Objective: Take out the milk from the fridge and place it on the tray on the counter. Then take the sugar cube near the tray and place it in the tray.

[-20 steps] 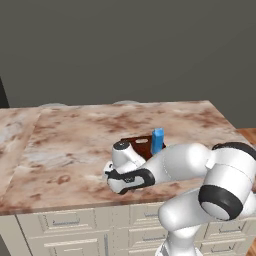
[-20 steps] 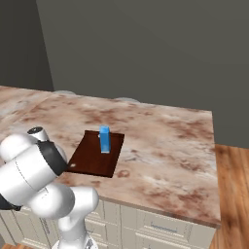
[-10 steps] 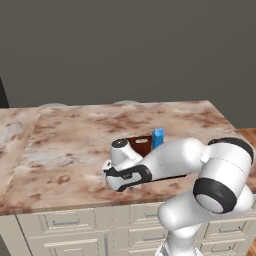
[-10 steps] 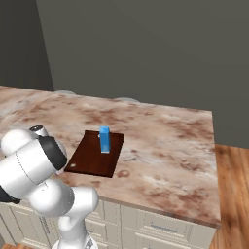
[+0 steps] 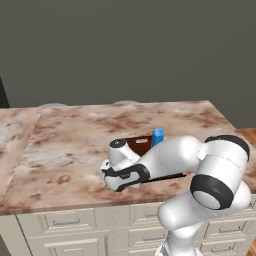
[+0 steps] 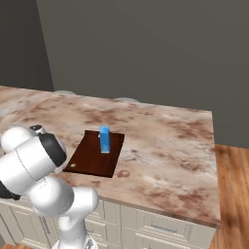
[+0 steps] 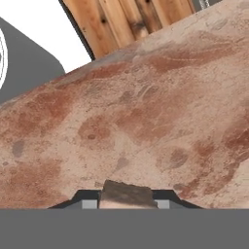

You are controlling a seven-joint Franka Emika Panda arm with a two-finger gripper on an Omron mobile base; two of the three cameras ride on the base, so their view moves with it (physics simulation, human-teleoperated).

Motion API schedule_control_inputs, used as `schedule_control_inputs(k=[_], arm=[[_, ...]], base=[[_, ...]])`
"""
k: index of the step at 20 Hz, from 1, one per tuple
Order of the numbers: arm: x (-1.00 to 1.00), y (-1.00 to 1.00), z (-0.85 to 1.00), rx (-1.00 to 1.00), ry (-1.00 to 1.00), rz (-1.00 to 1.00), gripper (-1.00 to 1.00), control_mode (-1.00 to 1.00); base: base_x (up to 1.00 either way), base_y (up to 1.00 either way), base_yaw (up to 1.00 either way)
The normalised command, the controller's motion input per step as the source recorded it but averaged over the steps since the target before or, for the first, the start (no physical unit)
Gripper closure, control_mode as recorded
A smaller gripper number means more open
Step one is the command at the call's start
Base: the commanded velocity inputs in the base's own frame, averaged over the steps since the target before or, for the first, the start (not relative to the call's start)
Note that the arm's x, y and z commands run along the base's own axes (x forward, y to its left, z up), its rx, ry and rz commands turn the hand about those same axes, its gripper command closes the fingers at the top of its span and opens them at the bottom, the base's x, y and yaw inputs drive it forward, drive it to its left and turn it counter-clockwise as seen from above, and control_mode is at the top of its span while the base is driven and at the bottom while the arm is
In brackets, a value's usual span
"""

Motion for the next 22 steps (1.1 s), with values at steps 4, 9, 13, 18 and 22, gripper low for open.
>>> schedule_control_inputs(k=[4, 9, 13, 18, 22], arm=[[-0.08, -0.02, 0.01, 0.00, -0.03, 0.00, 1.00, -1.00], [-0.42, -0.10, 0.81, 0.00, 0.01, -0.03, 1.00, -1.00], [-0.06, -0.55, 0.67, 0.00, 0.00, 0.00, 1.00, -1.00], [0.03, -0.80, 0.01, 0.03, -0.09, 0.02, 1.00, -1.00], [0.13, -0.66, 0.00, 0.05, -0.04, 0.08, 1.00, -1.00]], base=[[0.00, 0.00, 0.00], [0.00, 0.00, 0.00], [0.00, 0.00, 0.00], [0.00, 0.00, 0.00], [0.00, 0.00, 0.00]])
